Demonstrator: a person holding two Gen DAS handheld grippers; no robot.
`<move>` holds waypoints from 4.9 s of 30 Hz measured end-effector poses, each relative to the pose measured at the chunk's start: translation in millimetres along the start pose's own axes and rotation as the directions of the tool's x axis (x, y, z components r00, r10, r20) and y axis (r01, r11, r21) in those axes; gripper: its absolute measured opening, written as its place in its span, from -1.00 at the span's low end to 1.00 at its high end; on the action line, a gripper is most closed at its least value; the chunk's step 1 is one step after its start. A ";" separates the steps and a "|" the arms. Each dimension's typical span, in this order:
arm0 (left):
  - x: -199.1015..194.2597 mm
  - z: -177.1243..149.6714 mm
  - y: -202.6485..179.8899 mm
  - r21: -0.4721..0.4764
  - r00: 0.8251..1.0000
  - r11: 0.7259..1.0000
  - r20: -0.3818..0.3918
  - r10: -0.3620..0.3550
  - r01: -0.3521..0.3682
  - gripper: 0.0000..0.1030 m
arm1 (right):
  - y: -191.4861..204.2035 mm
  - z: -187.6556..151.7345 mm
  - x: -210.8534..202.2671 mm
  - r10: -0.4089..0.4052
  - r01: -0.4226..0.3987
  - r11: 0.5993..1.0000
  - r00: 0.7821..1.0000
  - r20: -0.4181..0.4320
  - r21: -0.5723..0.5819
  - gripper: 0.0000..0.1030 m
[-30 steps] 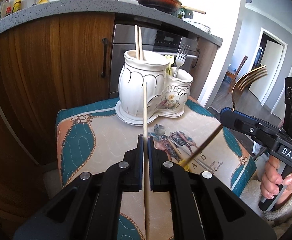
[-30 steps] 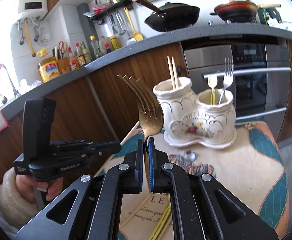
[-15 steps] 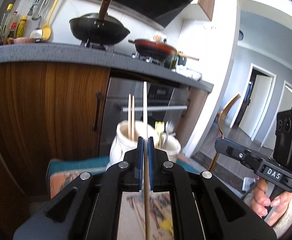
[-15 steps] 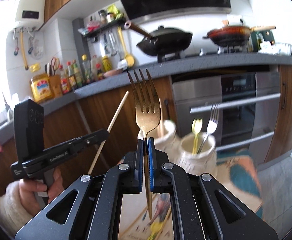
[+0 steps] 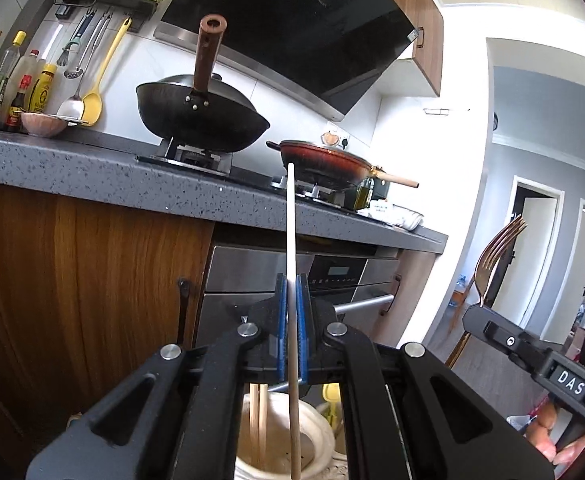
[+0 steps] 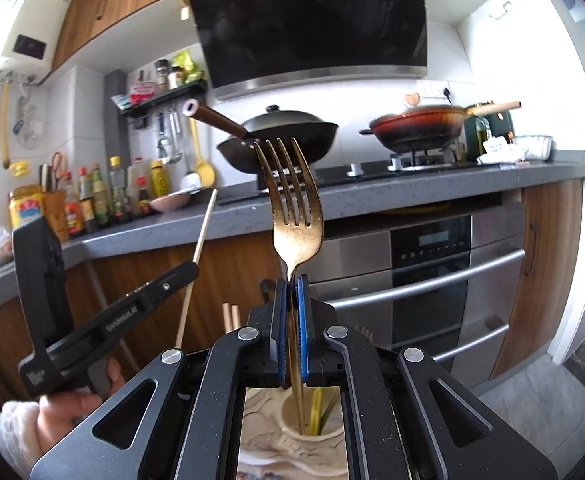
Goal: Organize utensils
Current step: 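Lift the chopstick with left tool while right tool lifts the gold fork toward the holder, then drop chopstick into larger cup with left tool while right drops gold fork into smaller cup, then withdraw both open tools from the holder back over the utensil pile, then grasp another wooden chopstick with left tool while right tool grasps the yellow utensil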
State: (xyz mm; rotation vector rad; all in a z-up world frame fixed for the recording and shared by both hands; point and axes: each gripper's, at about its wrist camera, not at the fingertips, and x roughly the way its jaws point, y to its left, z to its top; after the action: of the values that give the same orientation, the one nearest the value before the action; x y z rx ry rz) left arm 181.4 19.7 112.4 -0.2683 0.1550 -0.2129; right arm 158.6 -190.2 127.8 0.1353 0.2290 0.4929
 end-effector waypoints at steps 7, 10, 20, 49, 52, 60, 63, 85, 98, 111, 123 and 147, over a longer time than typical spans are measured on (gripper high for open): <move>14.4 -20.6 0.9 0.044 1.000 0.999 -0.013 0.024 -0.024 -0.92 | -12.2 -13.4 21.5 -0.021 0.021 0.999 1.000 -0.022 0.024 -0.88; 16.4 -24.7 6.1 0.038 0.999 0.999 -0.023 0.029 -0.028 -0.92 | -14.5 -21.7 28.7 -0.032 0.033 0.999 0.999 -0.042 0.027 -0.88; -2.6 -37.1 10.5 0.098 0.997 0.994 -0.061 0.053 -0.046 -0.91 | -23.6 -43.4 34.6 -0.048 0.052 0.998 0.994 -0.096 0.039 -0.88; -25.7 -54.9 32.5 0.092 0.981 0.992 -0.163 0.106 -0.091 -0.44 | -41.4 -56.9 54.6 -0.100 0.119 0.989 0.976 -0.193 0.089 -0.56; -25.7 -55.2 32.5 0.092 0.981 0.992 -0.164 0.103 -0.089 -0.43 | -42.1 -57.2 54.6 -0.104 0.124 0.988 0.975 -0.196 0.091 -0.55; -29.2 -54.6 30.8 0.106 0.978 0.989 -0.172 0.119 -0.101 -0.26 | -37.6 -57.2 43.5 -0.099 0.118 0.989 0.975 -0.197 0.089 -0.18; -35.6 -54.2 30.0 0.114 0.978 0.988 -0.166 0.125 -0.107 -0.06 | -32.0 -59.5 32.9 -0.091 0.107 0.991 0.976 -0.199 0.074 -0.02; -91.5 -83.8 15.0 0.191 0.927 0.972 -0.323 0.193 -0.135 0.89 | -0.6 -95.4 -48.7 -0.120 0.116 0.993 0.956 -0.269 -0.030 0.90; -96.9 -144.7 15.8 0.174 0.840 0.975 -0.502 0.208 -0.137 0.89 | -0.6 -140.6 -64.6 -0.107 0.092 0.994 0.907 -0.407 -0.057 0.90; -99.4 -164.5 25.4 0.160 0.788 0.975 -0.576 0.220 -0.155 0.89 | 26.5 -179.6 -63.2 -0.060 -0.003 0.994 0.828 -0.557 -0.110 0.83; -98.7 -164.2 27.6 0.152 0.783 0.976 -0.583 0.216 -0.157 0.89 | 76.9 -204.1 -51.9 -0.012 -0.122 0.980 0.754 -0.657 -0.158 -0.53; -99.0 -162.1 26.8 0.119 0.786 0.982 -0.589 0.186 -0.143 0.88 | 73.8 -216.0 -44.5 0.028 -0.117 0.989 0.746 -0.665 -0.089 -0.79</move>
State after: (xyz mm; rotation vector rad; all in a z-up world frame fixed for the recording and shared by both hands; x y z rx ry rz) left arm 61.7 27.7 -37.2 -0.1078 0.8027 -0.1213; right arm 33.2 -131.4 -59.0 -0.1676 0.9008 0.6206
